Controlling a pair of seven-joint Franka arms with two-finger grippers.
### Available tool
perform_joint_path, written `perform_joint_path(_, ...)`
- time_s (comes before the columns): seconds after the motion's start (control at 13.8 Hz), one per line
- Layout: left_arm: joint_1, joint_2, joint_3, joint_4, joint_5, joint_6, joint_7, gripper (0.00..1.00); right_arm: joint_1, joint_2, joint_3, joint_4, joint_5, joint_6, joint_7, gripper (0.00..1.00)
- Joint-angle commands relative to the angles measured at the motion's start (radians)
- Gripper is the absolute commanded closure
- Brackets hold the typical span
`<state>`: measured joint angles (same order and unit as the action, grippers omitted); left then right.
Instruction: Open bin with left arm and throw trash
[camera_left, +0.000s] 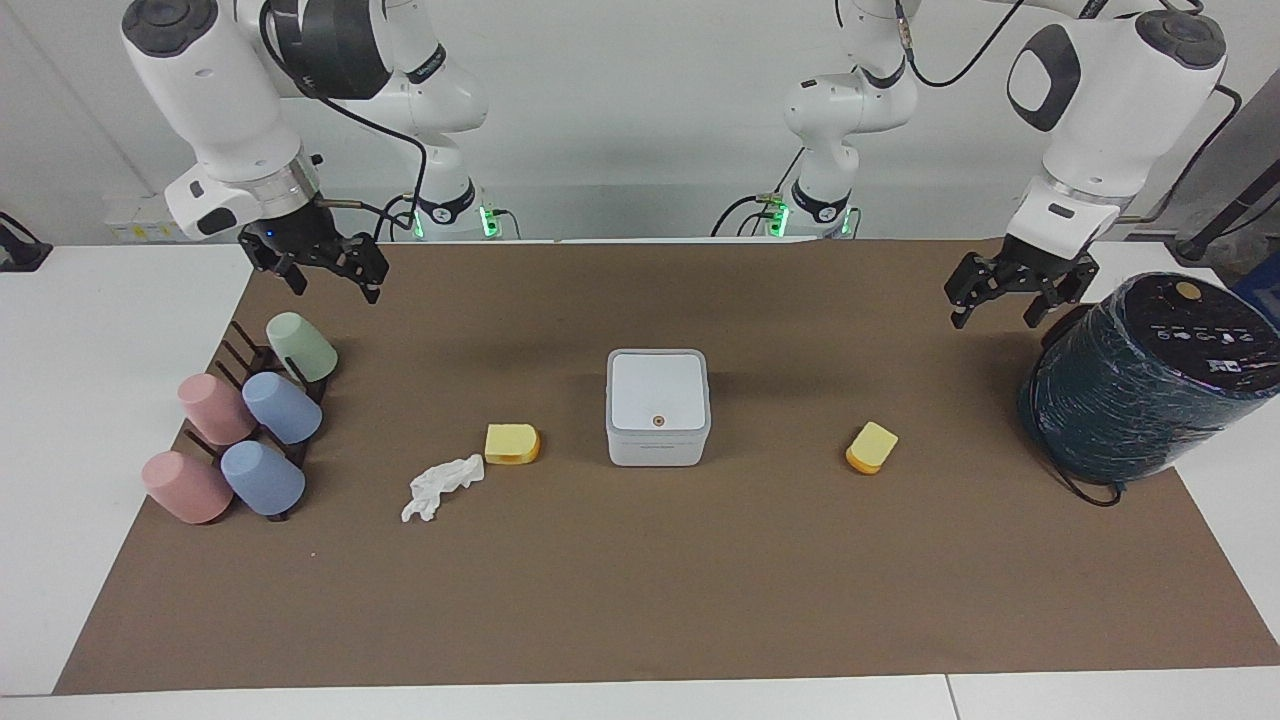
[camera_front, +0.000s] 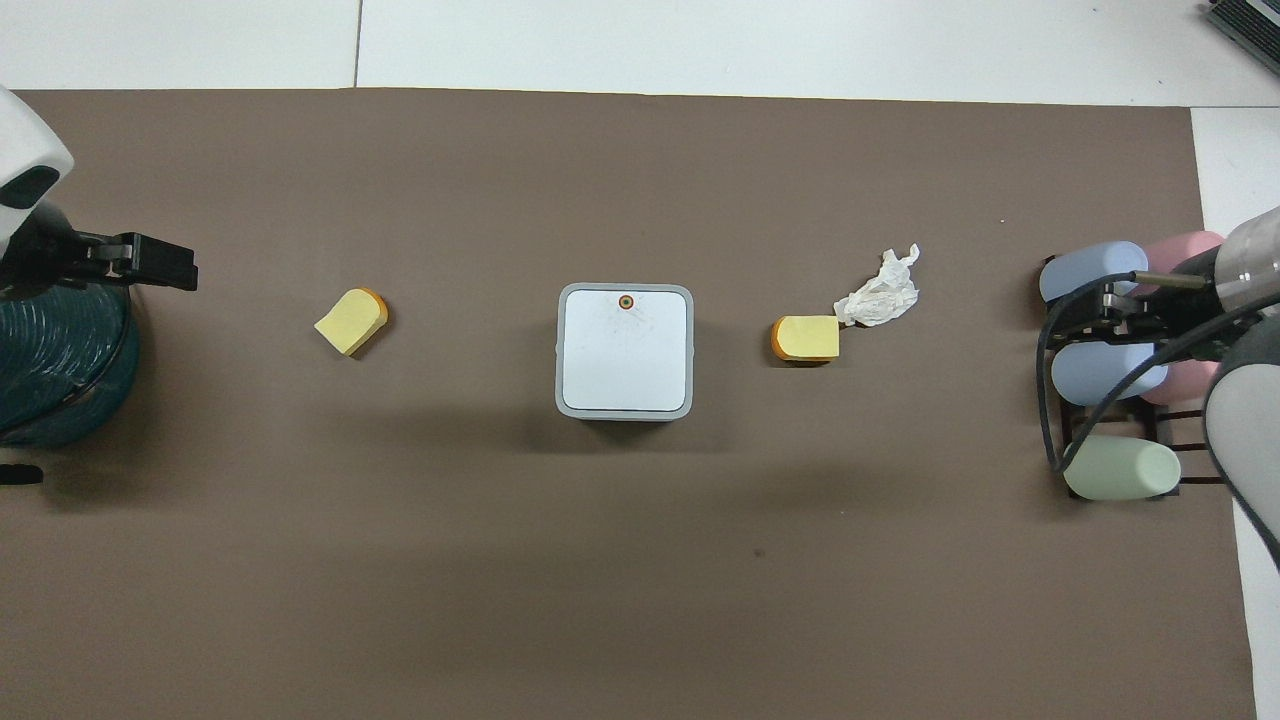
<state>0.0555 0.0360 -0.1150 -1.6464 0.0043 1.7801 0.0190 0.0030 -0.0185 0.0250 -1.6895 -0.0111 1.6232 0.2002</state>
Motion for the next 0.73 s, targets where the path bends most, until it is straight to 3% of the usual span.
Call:
perform_joint_path(0.0,-0.014,-0.013,0.009,-0.001,0.01,-0.01,0.009,0.0,-0.012,-0.011,0.0,-0.013,0.025,0.007,0.007,0.0)
perform_joint_path(0.65,-0.049,-0.015,0.006,-0.007,0.01,-0.018,0.004,0.0,-0.008,-0.011,-0.001,-0.013,0.013,0.009,-0.116,0.0)
